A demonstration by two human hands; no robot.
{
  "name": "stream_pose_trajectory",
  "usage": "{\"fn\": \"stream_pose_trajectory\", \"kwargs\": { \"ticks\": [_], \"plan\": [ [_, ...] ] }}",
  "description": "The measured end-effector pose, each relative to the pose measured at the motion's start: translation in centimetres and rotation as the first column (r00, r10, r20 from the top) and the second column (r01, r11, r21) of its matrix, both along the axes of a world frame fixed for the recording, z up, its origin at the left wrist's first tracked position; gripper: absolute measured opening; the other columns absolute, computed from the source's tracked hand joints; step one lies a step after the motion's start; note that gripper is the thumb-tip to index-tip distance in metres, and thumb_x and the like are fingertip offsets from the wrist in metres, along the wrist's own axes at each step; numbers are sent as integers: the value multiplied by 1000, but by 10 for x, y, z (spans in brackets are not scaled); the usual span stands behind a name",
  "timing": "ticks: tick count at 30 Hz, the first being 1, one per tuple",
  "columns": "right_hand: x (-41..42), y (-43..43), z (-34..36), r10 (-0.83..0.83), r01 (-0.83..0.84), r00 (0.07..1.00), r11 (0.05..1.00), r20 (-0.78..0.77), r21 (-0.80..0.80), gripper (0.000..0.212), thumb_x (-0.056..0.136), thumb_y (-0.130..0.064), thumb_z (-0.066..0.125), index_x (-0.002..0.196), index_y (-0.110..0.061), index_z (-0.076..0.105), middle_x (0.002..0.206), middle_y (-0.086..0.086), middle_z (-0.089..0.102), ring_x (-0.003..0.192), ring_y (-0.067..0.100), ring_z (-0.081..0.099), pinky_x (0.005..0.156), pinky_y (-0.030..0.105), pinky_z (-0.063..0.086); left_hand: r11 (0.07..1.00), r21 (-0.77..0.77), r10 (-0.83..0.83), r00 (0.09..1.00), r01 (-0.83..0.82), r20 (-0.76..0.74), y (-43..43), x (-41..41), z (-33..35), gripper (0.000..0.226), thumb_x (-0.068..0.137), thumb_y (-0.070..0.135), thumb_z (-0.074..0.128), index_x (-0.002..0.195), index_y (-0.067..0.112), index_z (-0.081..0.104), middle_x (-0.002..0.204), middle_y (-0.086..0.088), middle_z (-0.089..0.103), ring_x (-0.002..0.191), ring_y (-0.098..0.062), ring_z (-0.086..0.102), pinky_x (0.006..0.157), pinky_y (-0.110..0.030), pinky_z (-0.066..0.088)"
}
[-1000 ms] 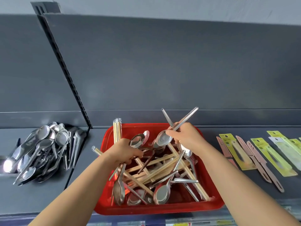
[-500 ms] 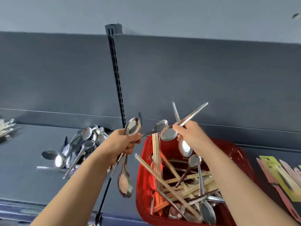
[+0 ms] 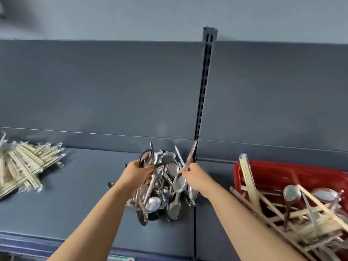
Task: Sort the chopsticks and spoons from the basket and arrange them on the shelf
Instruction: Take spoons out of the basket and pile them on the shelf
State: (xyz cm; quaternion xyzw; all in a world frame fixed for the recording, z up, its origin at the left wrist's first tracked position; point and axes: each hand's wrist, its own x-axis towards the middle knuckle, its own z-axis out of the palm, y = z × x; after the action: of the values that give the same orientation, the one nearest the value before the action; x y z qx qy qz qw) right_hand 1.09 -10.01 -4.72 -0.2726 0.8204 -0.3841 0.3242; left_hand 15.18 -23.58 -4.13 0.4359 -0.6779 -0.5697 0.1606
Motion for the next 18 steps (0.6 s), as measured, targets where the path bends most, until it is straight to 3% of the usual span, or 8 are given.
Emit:
{"fn": "stream_pose_trajectory", "kwargs": {
  "ticks": [1, 4, 7, 9, 10, 13, 16, 18],
  "plan": [
    [4, -5, -6, -29, 29, 1000, 999, -1, 14, 20, 98, -13, 46, 106, -5, 62, 110, 11, 62, 95, 26, 61, 71, 28, 42, 999, -41, -17, 999, 18, 31, -4, 0, -5, 18, 91, 13, 59, 75, 7, 58, 54, -2, 51, 43, -13, 41, 47, -24, 34],
    [13, -16, -20, -101, 102, 991, 995, -86, 15, 21, 100, -19, 47, 81, -11, 53, 108, 13, 54, 72, 20, 54, 60, 24, 43, 984, -161, -66, 994, 80, 86, -11, -1, -16, 19, 91, 16, 57, 73, 10, 56, 56, -2, 53, 48, -16, 43, 48, -23, 34],
    [22, -21, -27, -176, 176, 969, 984, -171, -16, 30, 99, -16, 48, 70, -16, 42, 116, 13, 46, 79, 18, 50, 74, 30, 45, 956, -273, -87, 992, 110, 93, -17, -4, -25, 9, 90, 14, 60, 81, 15, 60, 61, 3, 58, 46, -9, 46, 43, -18, 34],
    [26, -22, -30, -233, 225, 952, 972, -197, -65, 17, 96, -9, 50, 80, -13, 50, 120, 11, 44, 88, 16, 50, 83, 27, 43, 949, -304, -70, 996, 86, 63, -17, -5, -27, 7, 89, 9, 60, 92, 15, 61, 71, 1, 62, 54, -12, 51, 45, -16, 36],
    [28, -21, -32, -249, 234, 950, 967, -189, -97, 6, 95, -7, 52, 95, -10, 57, 123, 9, 43, 96, 15, 50, 88, 23, 41, 950, -303, -63, 997, 71, 38, -17, -6, -29, 12, 88, 7, 61, 95, 16, 61, 73, 2, 62, 57, -13, 52, 44, -12, 36],
    [32, -17, -36, -294, 263, 929, 952, -225, -157, 45, 92, -4, 58, 136, -8, 48, 137, 5, 38, 124, 18, 45, 109, 27, 34, 962, -270, -42, 999, 36, -17, -18, -6, -33, 30, 84, 2, 63, 109, 20, 60, 85, 8, 64, 74, -10, 59, 60, -6, 40],
    [30, -11, -39, -340, 302, 883, 939, -323, -161, 56, 89, -11, 64, 141, -8, 45, 145, 7, 37, 135, 21, 34, 115, 28, 22, 970, -243, -25, 998, 10, -60, -18, -7, -36, 36, 85, 3, 64, 119, 15, 60, 97, 7, 65, 91, -12, 62, 76, -13, 41],
    [28, -8, -42, -344, 318, 888, 939, -304, -135, 60, 88, -16, 67, 142, -8, 44, 148, 7, 37, 138, 21, 30, 115, 29, 20, 973, -229, -14, 996, -7, -89, -18, -7, -37, 34, 88, 2, 60, 121, 10, 60, 104, 2, 67, 95, -12, 61, 83, -15, 43]
  ]
}}
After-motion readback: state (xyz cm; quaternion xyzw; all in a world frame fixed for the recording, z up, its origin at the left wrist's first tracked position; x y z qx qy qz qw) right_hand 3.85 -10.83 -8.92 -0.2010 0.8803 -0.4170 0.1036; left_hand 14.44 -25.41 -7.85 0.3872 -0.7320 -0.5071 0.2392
